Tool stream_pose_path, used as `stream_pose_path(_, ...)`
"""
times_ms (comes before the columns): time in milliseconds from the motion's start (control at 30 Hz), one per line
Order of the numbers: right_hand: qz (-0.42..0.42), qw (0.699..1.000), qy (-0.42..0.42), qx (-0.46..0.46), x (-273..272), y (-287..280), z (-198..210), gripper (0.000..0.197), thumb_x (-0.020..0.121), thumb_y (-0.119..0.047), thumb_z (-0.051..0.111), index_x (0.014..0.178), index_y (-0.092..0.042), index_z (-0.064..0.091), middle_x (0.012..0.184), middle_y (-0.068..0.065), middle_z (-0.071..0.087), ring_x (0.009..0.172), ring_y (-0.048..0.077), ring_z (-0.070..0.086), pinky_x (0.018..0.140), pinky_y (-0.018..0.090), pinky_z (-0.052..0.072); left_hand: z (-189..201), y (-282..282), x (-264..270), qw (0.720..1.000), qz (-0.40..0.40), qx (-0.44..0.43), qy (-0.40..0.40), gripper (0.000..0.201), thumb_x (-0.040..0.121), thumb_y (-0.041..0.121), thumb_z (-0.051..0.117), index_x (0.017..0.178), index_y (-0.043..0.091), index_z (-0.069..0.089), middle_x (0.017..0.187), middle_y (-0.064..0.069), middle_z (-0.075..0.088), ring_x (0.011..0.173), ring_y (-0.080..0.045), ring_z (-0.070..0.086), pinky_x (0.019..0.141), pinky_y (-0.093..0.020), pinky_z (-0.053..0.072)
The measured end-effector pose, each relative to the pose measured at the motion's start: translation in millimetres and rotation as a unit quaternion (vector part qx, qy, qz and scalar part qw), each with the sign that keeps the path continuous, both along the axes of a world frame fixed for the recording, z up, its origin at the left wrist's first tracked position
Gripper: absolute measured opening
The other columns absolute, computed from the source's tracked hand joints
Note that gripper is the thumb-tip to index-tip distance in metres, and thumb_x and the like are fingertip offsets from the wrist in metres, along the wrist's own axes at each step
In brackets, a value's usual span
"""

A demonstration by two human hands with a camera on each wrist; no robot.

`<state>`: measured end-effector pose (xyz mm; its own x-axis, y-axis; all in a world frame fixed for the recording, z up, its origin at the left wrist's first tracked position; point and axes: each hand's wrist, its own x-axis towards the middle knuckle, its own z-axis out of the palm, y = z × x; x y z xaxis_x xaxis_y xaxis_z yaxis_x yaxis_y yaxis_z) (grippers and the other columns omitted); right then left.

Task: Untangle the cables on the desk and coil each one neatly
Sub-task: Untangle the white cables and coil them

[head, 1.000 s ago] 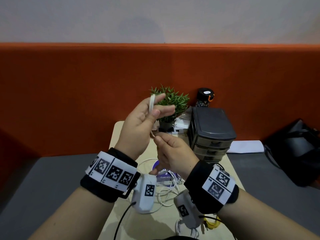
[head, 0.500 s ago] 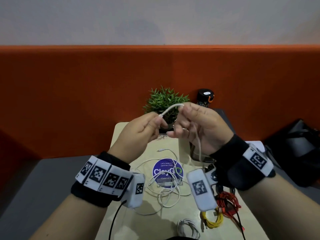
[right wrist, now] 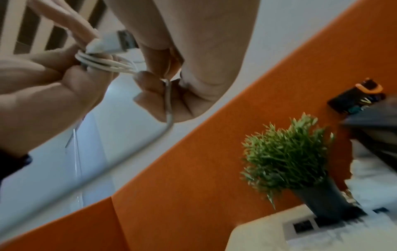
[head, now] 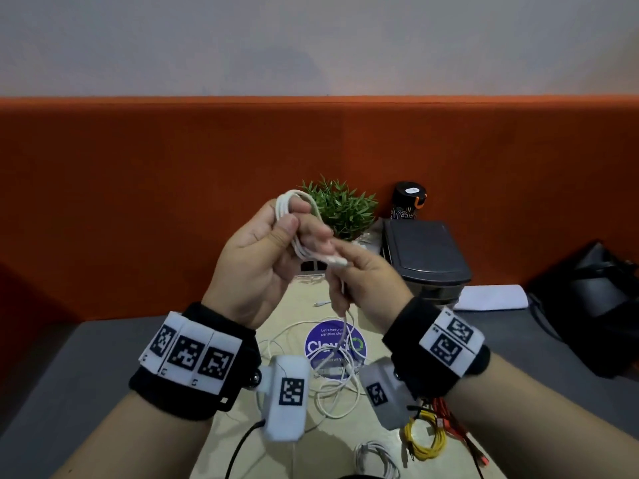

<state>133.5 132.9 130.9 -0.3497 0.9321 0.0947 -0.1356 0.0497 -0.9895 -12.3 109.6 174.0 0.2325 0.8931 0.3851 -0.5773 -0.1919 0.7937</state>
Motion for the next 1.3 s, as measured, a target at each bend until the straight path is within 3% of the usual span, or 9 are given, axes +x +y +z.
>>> stream_pose_path(233, 0.099, 0.985, -0.144, -0.001, -1.3, -21.1, -8.7, 0.04, 0.1, -0.013, 0.044, 0.133, -0.034, 0.049, 0.053, -0.002, 0.037, 0.042, 0.013, 0.035, 0.045, 0.025, 0.031, -7.6, 9.2, -1.1, 0.983, 0.127, 0.04, 0.13, 0.021, 0.099, 0.002, 0.028, 0.108, 0.012, 0.044, 0.112, -0.005, 0.069, 0.112, -0.02, 0.062, 0.092, -0.027, 0.048)
stream_pose_path(333, 0.099, 0.966, -0.23, 0.06, 1.5, -26.1, 5.8, 0.036, 0.097, -0.016, 0.05, 0.131, -0.029, 0.052, 0.055, -0.01, 0.042, 0.044, 0.003, 0.037, 0.047, 0.018, 0.033, -13.7, 11.8, -0.7, 0.934, 0.205, 0.093, 0.278, 0.021, 0.1, 0.003, 0.032, 0.112, 0.013, 0.045, 0.105, -0.001, 0.07, 0.099, -0.013, 0.067, 0.085, -0.022, 0.048)
stream_pose_path(467, 0.072, 0.949, -0.28, 0.128, 8.8, -26.5, 27.9, 0.017, 0.088, -0.022, 0.066, 0.104, -0.018, 0.066, 0.061, -0.002, 0.047, 0.043, 0.005, 0.043, 0.048, 0.018, 0.037, -17.8, 11.3, -2.2, 0.871, 0.209, 0.113, 0.431, 0.015, 0.099, 0.016, 0.039, 0.108, 0.02, 0.05, 0.072, 0.006, 0.063, 0.056, -0.008, 0.056, 0.054, -0.024, 0.045)
stream_pose_path(600, 0.07, 0.949, -0.271, 0.144, 18.5, -24.4, 43.0, 0.006, 0.083, -0.023, 0.071, 0.083, -0.023, 0.066, 0.064, 0.012, 0.05, 0.05, 0.011, 0.04, 0.052, 0.029, 0.037, -12.6, 10.0, -7.3, 0.831, 0.19, 0.179, 0.492, 0.039, 0.094, 0.046, 0.034, 0.092, 0.013, 0.055, 0.067, 0.005, 0.055, 0.058, -0.01, 0.052, 0.054, -0.033, 0.041)
stream_pose_path(700, 0.028, 0.951, -0.257, 0.17, 25.9, -20.4, 51.0, 0.01, 0.083, -0.024, 0.071, 0.074, -0.022, 0.067, 0.054, -0.004, 0.047, 0.047, 0.004, 0.038, 0.048, 0.021, 0.032, -6.4, 8.9, -10.8, 0.805, 0.145, 0.213, 0.534, 0.051, 0.087, 0.056, 0.036, 0.076, 0.009, 0.05, 0.06, -0.001, 0.052, 0.054, -0.012, 0.049, 0.053, -0.032, 0.039)
stream_pose_path(833, -0.028, 0.955, -0.214, 0.202, 37.0, -11.0, 62.1, 0.003, 0.079, -0.016, 0.074, 0.077, -0.015, 0.072, 0.058, -0.008, 0.058, 0.05, 0.001, 0.045, 0.05, 0.013, 0.036, -5.6, 11.1, -21.2, 0.869, 0.042, 0.11, 0.481, 0.045, 0.077, 0.056, 0.052, 0.074, 0.011, 0.06, 0.05, 0.006, 0.046, 0.047, -0.006, 0.042, 0.048, -0.019, 0.035)
stream_pose_path(1033, -0.088, 0.939, -0.151, 0.297, 33.7, -6.8, 56.0, 0.012, 0.08, -0.017, 0.069, 0.091, -0.018, 0.074, 0.076, 0.008, 0.061, 0.059, 0.018, 0.056, 0.055, 0.029, 0.049, -2.8, 3.6, -19.5, 0.964, -0.104, 0.022, 0.243, 0.023, 0.086, 0.035, 0.056, 0.073, 0.017, 0.06, 0.041, 0.01, 0.036, 0.037, -0.008, 0.031, 0.045, -0.021, 0.036)
stream_pose_path(1167, -0.087, 0.972, -0.064, 0.21, 21.2, 0.3, 30.9, 0.03, 0.089, -0.004, 0.059, 0.109, -0.024, 0.069, 0.068, 0.0, 0.058, 0.053, 0.02, 0.051, 0.052, 0.024, 0.047, -3.8, 1.3, -11.1, 0.985, -0.148, 0.021, 0.085, 0.023, 0.094, 0.026, 0.05, 0.087, 0.005, 0.052, 0.048, 0.008, 0.044, 0.038, -0.007, 0.036, 0.052, -0.025, 0.045)
stream_pose_path(1300, -0.057, 0.98, -0.125, 0.146, 11.1, -1.0, 11.3, 0.043, 0.096, -0.005, 0.05, 0.129, -0.031, 0.055, 0.082, 0.0, 0.069, 0.058, 0.031, 0.057, 0.058, 0.037, 0.054, -5.2, -3.5, 3.1, 0.994, -0.103, -0.021, -0.019, 0.017, 0.094, 0.015, 0.029, 0.096, 0.003, 0.041, 0.065, -0.002, 0.065, 0.052, -0.013, 0.06, 0.061, -0.027, 0.053)
